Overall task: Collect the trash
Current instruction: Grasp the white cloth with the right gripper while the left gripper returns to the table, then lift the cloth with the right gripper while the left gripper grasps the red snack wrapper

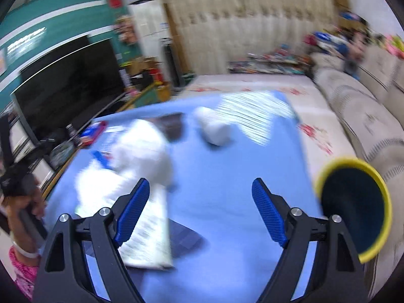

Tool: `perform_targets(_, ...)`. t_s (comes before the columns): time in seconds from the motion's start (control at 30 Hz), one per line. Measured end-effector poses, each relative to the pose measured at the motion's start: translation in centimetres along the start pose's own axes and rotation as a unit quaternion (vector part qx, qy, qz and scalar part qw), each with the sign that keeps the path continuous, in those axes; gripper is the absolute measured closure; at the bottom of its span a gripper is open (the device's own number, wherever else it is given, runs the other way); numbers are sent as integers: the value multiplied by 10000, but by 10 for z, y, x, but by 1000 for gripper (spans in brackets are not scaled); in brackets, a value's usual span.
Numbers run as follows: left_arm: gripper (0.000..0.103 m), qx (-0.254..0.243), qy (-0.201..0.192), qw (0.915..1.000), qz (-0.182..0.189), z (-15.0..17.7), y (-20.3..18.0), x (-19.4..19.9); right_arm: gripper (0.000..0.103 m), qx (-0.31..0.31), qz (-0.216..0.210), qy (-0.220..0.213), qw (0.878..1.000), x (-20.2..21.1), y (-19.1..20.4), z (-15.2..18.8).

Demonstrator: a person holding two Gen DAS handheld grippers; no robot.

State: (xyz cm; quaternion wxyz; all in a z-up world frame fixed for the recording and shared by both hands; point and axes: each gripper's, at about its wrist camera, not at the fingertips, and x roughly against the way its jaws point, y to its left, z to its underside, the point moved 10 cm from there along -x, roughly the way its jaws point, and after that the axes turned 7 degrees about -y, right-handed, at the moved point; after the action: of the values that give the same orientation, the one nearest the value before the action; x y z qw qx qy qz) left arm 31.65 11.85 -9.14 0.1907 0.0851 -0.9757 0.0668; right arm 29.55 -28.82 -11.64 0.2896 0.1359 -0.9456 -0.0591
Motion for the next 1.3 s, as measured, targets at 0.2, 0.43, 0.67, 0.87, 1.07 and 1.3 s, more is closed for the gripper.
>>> perform_targets(0.2,10,-161,72,9998,-35,10,-11,-6,46,552,-329,214,9977,-42,53,-16)
perform_targets(0.43,10,-470,211,9985,198,24,-47,-9,76,732,-218,594,9953,-75,62,-11)
perform_targets(0.67,9,-399,222,9987,215,26,-48,-9,101,631,-224,363,9971,-67,70,-17)
perform_targets(0.87,10,-319,253,9990,199,29,-45,-11,101,609,-330,-17,9976,-58,78,-60)
perform_targets(1.07,10,-314,264,9990,202,30,-46,-11,101,593,-425,-404,9965,-46,91,-103)
perform_targets(1.3,9,-318,266,9989,214,31,-48,-11,101,650,-521,-872,9927,-20,105,-144)
